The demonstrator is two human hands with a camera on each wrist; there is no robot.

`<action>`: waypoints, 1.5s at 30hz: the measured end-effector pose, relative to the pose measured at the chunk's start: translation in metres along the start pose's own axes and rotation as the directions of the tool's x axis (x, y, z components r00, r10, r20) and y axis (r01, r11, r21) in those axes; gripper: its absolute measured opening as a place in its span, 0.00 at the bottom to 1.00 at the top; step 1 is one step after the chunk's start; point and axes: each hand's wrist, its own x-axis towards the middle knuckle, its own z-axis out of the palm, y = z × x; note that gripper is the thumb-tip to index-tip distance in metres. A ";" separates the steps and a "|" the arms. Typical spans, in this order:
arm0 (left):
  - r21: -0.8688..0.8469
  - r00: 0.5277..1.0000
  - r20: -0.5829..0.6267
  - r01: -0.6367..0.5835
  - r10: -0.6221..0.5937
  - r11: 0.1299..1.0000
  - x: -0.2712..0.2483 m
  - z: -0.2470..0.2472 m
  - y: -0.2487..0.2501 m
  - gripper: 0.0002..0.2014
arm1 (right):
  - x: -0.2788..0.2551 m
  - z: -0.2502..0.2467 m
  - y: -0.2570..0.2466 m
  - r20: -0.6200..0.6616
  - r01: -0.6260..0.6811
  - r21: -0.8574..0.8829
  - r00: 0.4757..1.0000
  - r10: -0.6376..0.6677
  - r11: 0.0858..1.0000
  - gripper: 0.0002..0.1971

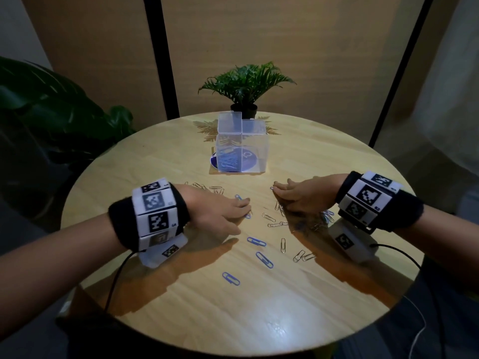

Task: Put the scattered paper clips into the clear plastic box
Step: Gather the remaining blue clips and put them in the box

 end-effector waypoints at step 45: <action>-0.041 0.992 -0.064 0.104 -0.106 0.994 -0.055 0.027 0.022 0.43 | -0.034 -0.002 -0.042 -0.125 0.155 -0.122 0.978 -0.170 0.980 0.32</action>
